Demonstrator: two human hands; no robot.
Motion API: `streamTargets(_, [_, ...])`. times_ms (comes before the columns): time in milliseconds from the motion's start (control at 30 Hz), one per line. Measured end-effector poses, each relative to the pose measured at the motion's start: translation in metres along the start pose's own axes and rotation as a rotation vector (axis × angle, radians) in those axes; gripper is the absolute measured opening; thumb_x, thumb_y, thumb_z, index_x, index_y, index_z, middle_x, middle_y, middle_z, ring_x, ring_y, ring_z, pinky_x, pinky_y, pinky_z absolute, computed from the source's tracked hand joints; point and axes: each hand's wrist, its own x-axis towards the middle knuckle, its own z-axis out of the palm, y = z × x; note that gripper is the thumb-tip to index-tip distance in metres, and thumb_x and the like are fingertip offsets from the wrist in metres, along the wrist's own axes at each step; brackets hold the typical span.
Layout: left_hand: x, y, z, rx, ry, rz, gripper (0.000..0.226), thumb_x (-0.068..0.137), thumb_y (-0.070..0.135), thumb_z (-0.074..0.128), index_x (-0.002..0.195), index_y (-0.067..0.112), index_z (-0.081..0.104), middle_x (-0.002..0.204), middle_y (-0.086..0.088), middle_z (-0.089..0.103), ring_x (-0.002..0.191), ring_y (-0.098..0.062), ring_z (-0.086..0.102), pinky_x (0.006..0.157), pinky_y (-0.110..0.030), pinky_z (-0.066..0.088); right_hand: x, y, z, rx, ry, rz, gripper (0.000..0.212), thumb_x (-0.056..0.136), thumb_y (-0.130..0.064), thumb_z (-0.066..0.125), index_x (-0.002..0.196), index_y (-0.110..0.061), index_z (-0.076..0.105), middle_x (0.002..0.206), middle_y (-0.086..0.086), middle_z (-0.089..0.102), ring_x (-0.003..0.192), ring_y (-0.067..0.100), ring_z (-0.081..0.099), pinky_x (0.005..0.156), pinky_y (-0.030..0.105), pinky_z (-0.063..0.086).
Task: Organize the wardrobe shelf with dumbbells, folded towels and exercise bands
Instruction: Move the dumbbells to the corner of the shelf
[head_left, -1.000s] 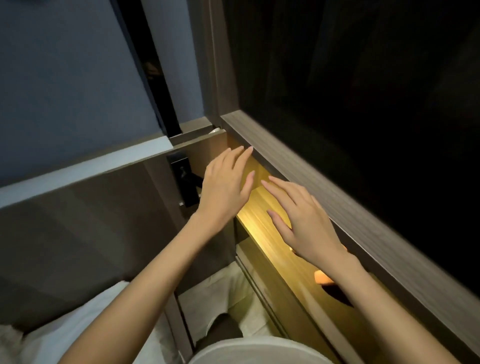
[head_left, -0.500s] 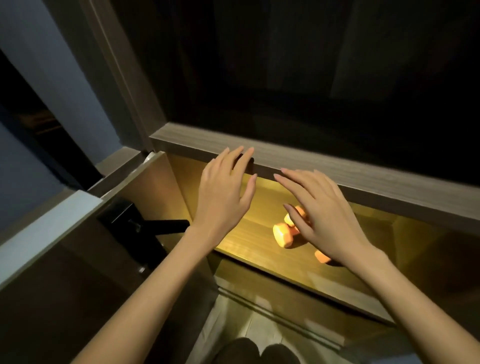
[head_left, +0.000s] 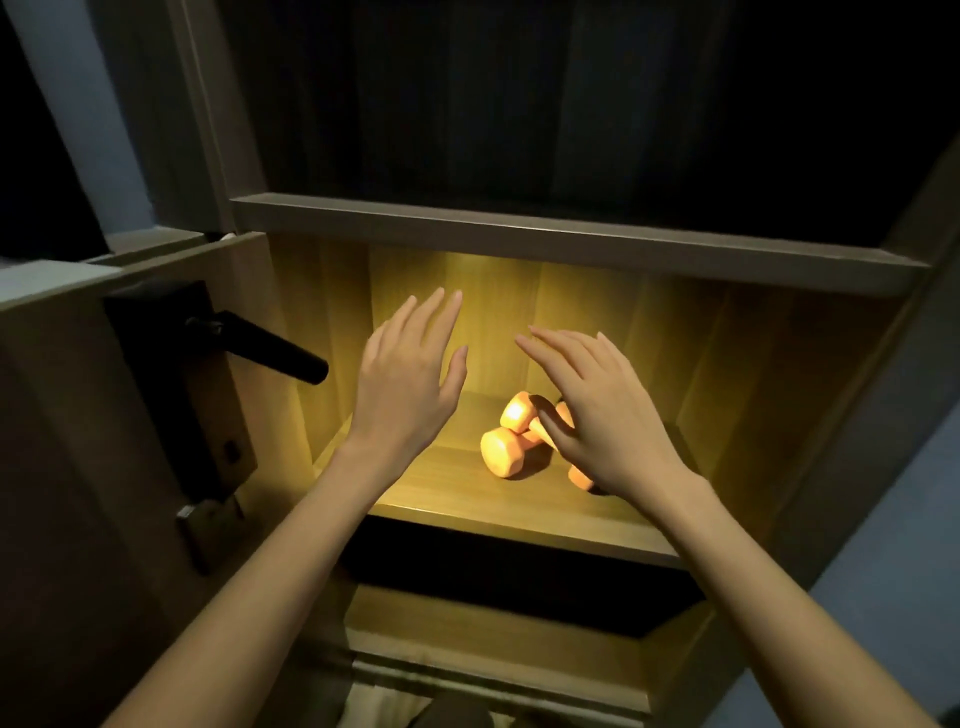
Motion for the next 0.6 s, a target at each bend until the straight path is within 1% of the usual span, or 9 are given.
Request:
streamTargets(100, [-0.028, 0.002, -0.011, 0.0, -0.035, -0.003, 0.053, 0.098, 0.041, 0.043, 0.148, 0.026, 0.031, 0.151, 0.002, 0.036, 0.14, -0.018, 0.031, 0.112, -0.036, 0.027, -0.028, -0.013, 0.0, 0.003, -0.04, 0.033, 0.069, 0.084, -0.03, 0.07, 0.145, -0.026, 0.039, 0.148, -0.002, 0.043, 0.136, 0.019, 0.038, 0.112, 0.033, 0.009])
streamTargets(233, [-0.057, 0.008, -0.02, -0.016, -0.079, 0.038, 0.052, 0.099, 0.043, 0.039, 0.148, 0.028, 0.03, 0.152, 0.005, 0.035, 0.14, -0.014, 0.031, 0.113, -0.035, 0.027, -0.053, -0.022, -0.003, -0.006, -0.083, 0.068, 0.068, 0.086, -0.032, 0.068, 0.146, -0.028, 0.036, 0.149, -0.004, 0.04, 0.138, 0.018, 0.034, 0.111, 0.031, 0.012])
streamTargets(333, [-0.07, 0.011, -0.015, -0.049, -0.094, 0.045, 0.052, 0.099, 0.043, 0.039, 0.148, 0.029, 0.031, 0.149, 0.005, 0.038, 0.137, -0.014, 0.034, 0.111, -0.034, 0.03, -0.066, -0.021, -0.004, -0.014, -0.084, 0.109, 0.066, 0.086, -0.033, 0.068, 0.145, -0.029, 0.038, 0.148, -0.005, 0.041, 0.137, 0.017, 0.036, 0.111, 0.031, 0.019])
streamTargets(433, [-0.078, 0.012, -0.001, -0.103, -0.146, 0.008, 0.051, 0.099, 0.043, 0.039, 0.148, 0.031, 0.029, 0.149, 0.006, 0.039, 0.136, -0.013, 0.035, 0.11, -0.034, 0.031, -0.074, -0.015, 0.001, -0.021, -0.144, 0.171, 0.063, 0.088, -0.035, 0.064, 0.145, -0.032, 0.036, 0.148, -0.008, 0.04, 0.136, 0.014, 0.035, 0.111, 0.033, 0.029])
streamTargets(600, [-0.08, 0.014, 0.036, -0.13, -0.225, 0.025, 0.051, 0.099, 0.042, 0.039, 0.148, 0.029, 0.031, 0.147, 0.004, 0.041, 0.134, -0.015, 0.038, 0.107, -0.034, 0.036, -0.077, 0.002, 0.019, -0.018, -0.199, 0.214, 0.059, 0.091, -0.038, 0.059, 0.145, -0.034, 0.035, 0.147, -0.01, 0.041, 0.134, 0.011, 0.036, 0.109, 0.032, 0.033])
